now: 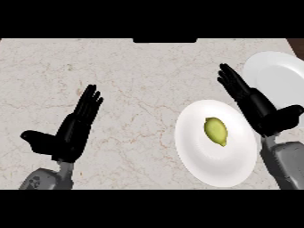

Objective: Pick the lemon from the plate and place it in the plate

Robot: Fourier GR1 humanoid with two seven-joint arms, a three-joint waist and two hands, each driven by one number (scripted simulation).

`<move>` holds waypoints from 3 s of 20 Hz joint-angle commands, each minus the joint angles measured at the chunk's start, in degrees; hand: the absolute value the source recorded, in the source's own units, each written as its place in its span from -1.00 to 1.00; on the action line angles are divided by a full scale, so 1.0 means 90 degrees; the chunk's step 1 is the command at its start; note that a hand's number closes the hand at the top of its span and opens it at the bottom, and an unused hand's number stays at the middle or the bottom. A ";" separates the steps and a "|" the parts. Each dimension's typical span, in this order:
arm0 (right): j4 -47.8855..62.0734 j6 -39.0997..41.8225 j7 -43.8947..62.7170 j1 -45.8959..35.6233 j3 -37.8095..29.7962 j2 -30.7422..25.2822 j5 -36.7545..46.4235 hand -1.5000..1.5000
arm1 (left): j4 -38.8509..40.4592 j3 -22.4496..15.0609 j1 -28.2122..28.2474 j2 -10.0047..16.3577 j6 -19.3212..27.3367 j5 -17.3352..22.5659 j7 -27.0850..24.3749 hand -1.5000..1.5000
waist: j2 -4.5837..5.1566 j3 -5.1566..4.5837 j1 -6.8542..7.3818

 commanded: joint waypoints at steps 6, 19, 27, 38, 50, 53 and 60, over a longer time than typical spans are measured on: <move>0.1610 0.2802 0.1060 -0.0642 0.0169 -0.0548 -0.1530 -1.00 | -0.0333 0.0083 -0.0965 0.1544 -0.0591 -0.1270 -0.0292 0.00 | 0.0131 0.0121 0.0541; 0.0365 0.0899 -0.0639 -0.1600 0.1690 -0.1608 0.4018 -1.00 | -0.0166 0.0504 -0.0718 0.1803 -0.1232 -0.1007 -0.0158 0.00 | -0.0032 0.0077 0.0131; -0.0062 0.2745 0.1114 -0.1540 0.1407 -0.1584 0.3248 -1.00 | -0.0925 0.0687 -0.0371 0.1767 -0.1249 -0.1126 0.0229 0.00 | -0.0044 0.0076 0.0137; -0.0525 0.4406 0.2579 -0.1793 0.0656 -0.1864 0.3034 -1.00 | -0.0611 0.0730 -0.0005 0.1276 -0.1494 -0.1667 -0.0188 0.00 | -0.0037 0.0077 0.0113; 0.0796 0.4968 0.2204 -0.2402 0.0392 -0.0905 0.3742 -1.00 | -0.1051 0.1329 0.0071 0.1100 -0.1975 -0.1804 0.0189 0.00 | -0.0029 0.0079 0.0171; 0.0971 0.4939 0.1628 -0.2207 0.0398 -0.1083 0.4214 -1.00 | -0.0769 0.1489 -0.0422 0.0974 -0.2160 -0.1836 0.0389 0.00 | -0.0020 0.0080 0.0138; 0.1296 0.4716 0.0990 -0.1941 0.0850 -0.0862 0.5075 -1.00 | -0.0316 0.1452 -0.0375 0.0576 -0.2147 -0.2354 -0.0041 0.00 | -0.0013 0.0080 0.0135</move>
